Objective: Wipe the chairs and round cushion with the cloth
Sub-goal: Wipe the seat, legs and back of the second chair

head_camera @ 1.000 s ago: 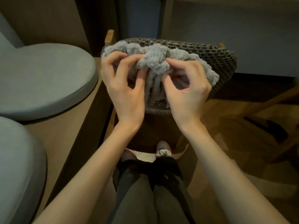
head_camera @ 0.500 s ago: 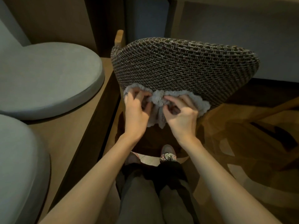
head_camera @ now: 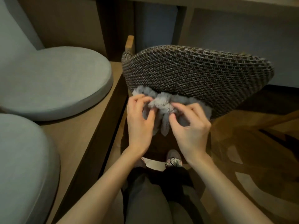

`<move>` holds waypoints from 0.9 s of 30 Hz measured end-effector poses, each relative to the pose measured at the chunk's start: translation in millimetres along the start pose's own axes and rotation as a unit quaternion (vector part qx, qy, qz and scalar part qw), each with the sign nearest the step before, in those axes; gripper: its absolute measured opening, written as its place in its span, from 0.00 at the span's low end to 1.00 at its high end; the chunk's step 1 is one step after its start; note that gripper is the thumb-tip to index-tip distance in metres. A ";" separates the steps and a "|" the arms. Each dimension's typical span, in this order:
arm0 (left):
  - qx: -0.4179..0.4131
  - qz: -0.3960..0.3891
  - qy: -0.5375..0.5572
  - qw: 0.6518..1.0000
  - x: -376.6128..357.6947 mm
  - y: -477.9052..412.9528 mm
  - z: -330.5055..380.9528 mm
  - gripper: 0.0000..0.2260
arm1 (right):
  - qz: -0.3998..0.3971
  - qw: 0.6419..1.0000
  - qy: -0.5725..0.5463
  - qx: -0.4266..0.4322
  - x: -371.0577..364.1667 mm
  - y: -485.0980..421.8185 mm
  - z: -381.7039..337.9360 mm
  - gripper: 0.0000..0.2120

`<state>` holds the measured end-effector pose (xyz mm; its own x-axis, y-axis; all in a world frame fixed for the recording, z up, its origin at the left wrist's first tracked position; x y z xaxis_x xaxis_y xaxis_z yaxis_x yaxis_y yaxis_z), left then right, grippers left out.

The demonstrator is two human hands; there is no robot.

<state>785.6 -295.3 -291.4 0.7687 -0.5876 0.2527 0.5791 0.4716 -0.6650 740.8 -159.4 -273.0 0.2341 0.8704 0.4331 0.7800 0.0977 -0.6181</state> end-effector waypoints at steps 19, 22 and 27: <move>0.022 -0.064 0.049 0.997 -11.4 -21.0 -58.6 0.14 | -0.110 0.992 0.048 -0.045 -66.0 -8.0 12.9 0.13; 0.014 -0.087 0.045 0.995 -17.5 -8.0 -79.9 0.11 | -0.150 0.985 0.062 -0.051 -83.0 1.8 34.5 0.14; 0.048 -0.215 -0.021 0.975 -19.3 1.9 -105.4 0.10 | -0.232 0.961 0.074 -0.131 -96.6 14.5 50.4 0.15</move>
<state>743.3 -352.3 -371.6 0.4593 -0.7177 0.5233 0.8711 0.2486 -0.4236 700.2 -217.7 -356.8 -0.1094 0.6826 0.7225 0.9349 0.3176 -0.1585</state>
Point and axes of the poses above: each hand's wrist, its own y-axis away from the middle knuckle, its own x-axis out of the back of the hand, z = x × y, the point moved 4 cm from there along -y, towards the middle knuckle, and after that the axes turned 13 degrees about -x, right-handed, at the moved point
